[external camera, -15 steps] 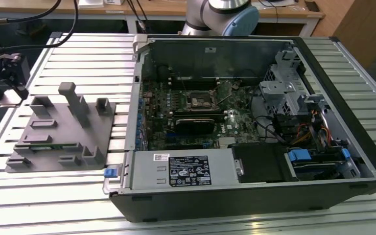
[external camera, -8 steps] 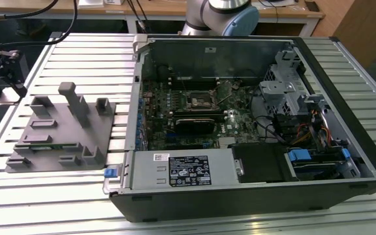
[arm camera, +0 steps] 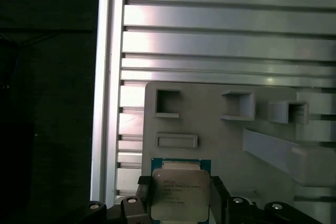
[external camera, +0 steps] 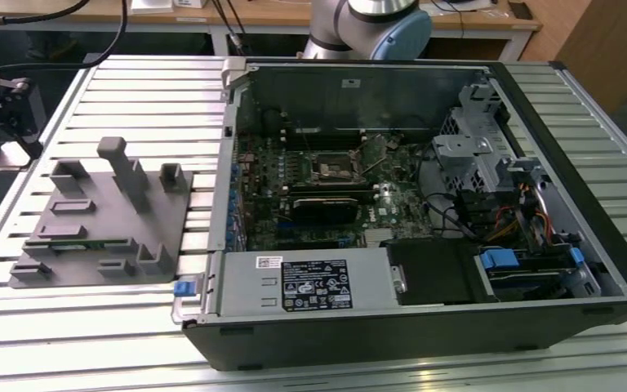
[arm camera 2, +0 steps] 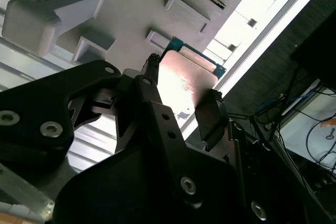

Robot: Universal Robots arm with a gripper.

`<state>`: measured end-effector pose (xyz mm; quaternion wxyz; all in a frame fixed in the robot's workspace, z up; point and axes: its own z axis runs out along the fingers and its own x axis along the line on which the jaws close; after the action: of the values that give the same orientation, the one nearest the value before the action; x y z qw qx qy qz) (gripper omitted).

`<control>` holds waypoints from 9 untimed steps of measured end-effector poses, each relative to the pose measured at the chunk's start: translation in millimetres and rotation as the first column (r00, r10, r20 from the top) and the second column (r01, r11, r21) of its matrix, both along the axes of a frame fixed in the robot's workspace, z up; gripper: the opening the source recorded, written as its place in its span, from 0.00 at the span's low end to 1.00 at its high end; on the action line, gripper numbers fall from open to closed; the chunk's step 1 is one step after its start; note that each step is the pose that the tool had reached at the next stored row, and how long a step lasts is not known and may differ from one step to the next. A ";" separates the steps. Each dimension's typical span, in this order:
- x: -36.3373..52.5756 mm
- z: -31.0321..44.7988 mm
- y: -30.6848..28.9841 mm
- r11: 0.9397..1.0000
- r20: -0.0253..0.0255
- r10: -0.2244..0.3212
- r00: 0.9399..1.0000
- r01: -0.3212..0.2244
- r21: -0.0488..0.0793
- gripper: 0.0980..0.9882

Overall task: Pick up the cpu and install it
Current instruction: 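Pick up the cpu and move it towards the insertion slot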

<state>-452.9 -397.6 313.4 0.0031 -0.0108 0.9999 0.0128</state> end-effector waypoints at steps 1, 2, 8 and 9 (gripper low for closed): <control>0.0 0.8 0.0 1.000 0.000 0.000 1.000 0.000 0.000 0.48; 0.0 1.6 0.1 1.000 0.000 0.000 1.000 0.000 0.000 0.48; 0.0 6.7 0.3 1.000 0.000 0.000 1.000 0.000 0.000 0.48; 0.0 7.7 0.3 1.000 0.000 0.000 1.000 0.000 0.000 0.48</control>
<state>-452.9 -397.3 321.1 0.0031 -0.0108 0.9999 0.0128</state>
